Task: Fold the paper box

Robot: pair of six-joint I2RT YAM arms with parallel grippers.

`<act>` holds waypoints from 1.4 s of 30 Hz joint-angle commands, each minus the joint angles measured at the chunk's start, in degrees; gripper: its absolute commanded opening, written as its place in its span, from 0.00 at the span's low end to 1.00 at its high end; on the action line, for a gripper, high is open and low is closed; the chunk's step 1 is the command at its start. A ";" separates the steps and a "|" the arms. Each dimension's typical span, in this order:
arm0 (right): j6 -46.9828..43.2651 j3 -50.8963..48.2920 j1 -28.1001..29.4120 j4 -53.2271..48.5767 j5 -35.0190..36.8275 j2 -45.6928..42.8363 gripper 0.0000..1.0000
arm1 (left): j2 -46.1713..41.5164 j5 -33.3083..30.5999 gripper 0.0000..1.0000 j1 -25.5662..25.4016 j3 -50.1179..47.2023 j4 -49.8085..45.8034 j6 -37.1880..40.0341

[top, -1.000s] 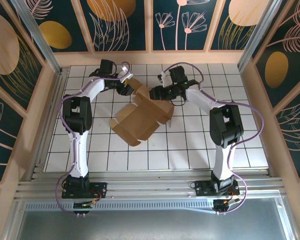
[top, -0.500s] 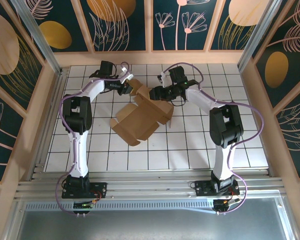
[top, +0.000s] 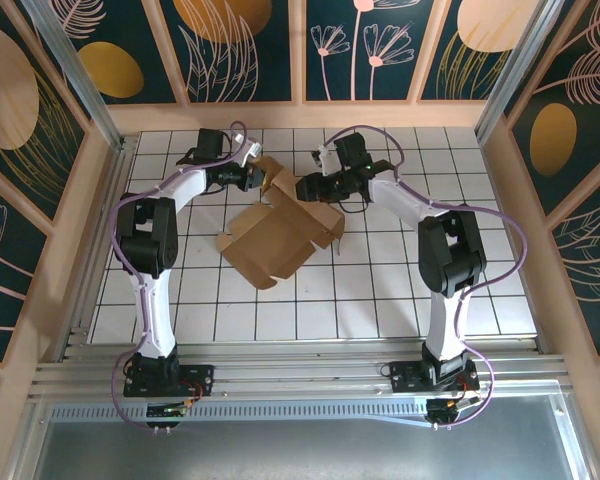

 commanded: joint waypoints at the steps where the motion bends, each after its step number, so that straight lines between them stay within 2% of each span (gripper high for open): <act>1: 1.01 -1.41 1.04 -0.76 3.19 -1.02 0.54 | -4.02 2.71 0.00 -0.81 0.10 3.51 -9.47; 4: 1.31 -1.41 1.19 -0.97 4.62 -0.90 0.52 | -3.84 0.09 0.00 -0.89 1.04 0.01 -10.85; 11: 3.31 -1.69 0.38 -1.78 10.47 -0.86 0.52 | -4.55 -5.61 0.00 -0.98 2.64 -9.69 -7.57; 14: 4.42 -1.14 0.15 -2.52 13.79 -0.76 0.52 | -6.82 -6.08 0.00 -1.03 -1.10 -7.27 -7.11; 17: 3.76 -0.51 0.81 -3.26 17.20 -0.88 0.51 | -8.51 -2.92 0.00 -1.39 -4.08 -4.14 -8.63; 22: 3.91 -1.37 1.21 -1.89 17.13 -1.36 0.51 | -12.07 4.97 0.01 -2.93 -10.99 8.25 -18.86; 25: 4.22 -1.77 1.32 -1.43 16.79 -1.52 0.51 | -13.10 4.34 0.02 -4.35 -12.82 9.81 -20.43; 29: 4.15 -1.89 1.42 -1.24 16.18 -1.52 0.51 | -12.55 0.43 0.03 -5.10 -13.46 6.77 -18.08; 32: 3.97 -2.39 1.42 -0.99 15.58 -1.74 0.51 | -11.97 -5.08 0.08 -5.12 -13.97 3.44 -15.60; 34: 3.83 -2.68 1.47 -0.89 14.96 -1.88 0.51 | -12.12 -5.20 0.11 -5.10 -15.16 3.48 -14.80; 36: 3.58 -2.92 1.46 -0.89 14.52 -1.93 0.51 | -13.27 -1.79 0.22 -5.16 -17.61 6.35 -14.81; 39: 3.26 -3.05 1.61 -1.02 14.06 -1.88 0.51 | -15.90 5.89 0.42 -5.41 -23.31 16.63 -16.03; 42: 3.27 -3.27 1.71 -1.07 13.71 -1.79 0.51 | -16.95 10.11 0.50 -5.48 -26.99 24.18 -17.95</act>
